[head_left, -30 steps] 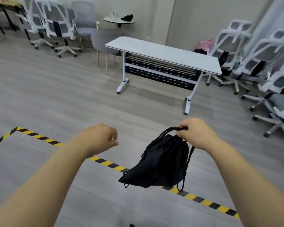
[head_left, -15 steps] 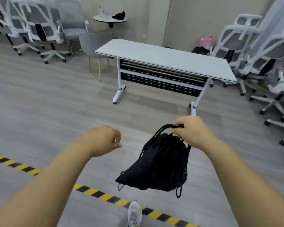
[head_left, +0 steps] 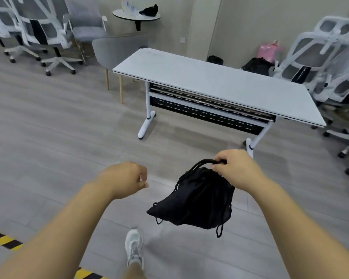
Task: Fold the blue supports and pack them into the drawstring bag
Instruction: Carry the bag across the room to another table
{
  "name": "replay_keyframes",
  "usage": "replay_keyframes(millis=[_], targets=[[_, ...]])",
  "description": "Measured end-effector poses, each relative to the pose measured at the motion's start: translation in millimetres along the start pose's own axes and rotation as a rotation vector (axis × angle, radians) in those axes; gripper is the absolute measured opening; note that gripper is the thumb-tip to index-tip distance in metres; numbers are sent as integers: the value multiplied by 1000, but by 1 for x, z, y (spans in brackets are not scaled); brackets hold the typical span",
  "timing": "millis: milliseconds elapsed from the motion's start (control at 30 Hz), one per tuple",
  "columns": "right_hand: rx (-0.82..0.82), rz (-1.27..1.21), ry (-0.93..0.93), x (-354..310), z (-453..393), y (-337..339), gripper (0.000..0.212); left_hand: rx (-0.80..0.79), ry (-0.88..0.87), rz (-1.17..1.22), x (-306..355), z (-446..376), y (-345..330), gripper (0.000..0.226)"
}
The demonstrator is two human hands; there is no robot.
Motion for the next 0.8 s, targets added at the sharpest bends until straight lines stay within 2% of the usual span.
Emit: replay_keyframes(millis=[167,300,400,467,533,633,700,800], targets=[[29,-20,-22,-13,-94,19,15,-11,-57,-4,-22,-101,46,21],[87,-64,-11,-33,-166,50,17,-58,-100,30,-33,-176,90,21],[152,-91,27,-50,-211,77,21,-34,-163,85,-31,-226,130,24],[193,-96,68,-60,-237,95,20,-20,-212,195,-27,-258,150,38],[231,-140,98,-67,-262,111,14,-21,-283,345,-17,-286,167,65],[311,-235,158,-75,-300,138,10,1,-383,410,3,-325,191,90],[358,-274,226,-81,-327,157,11,40,-438,441,16,-352,209,86],[438,-344,345,-84,-367,188,8,147,-473,489,29,-392,242,42]])
Point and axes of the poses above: each hand's wrist, its own z-axis away from the middle knuckle, its own y-axis out of the back of the hand, x = y × z, the point moved 6 cm from there along -z, towards the middle knuckle, and after that the axes turned 3 degrees about z, right-handed, at the moved point
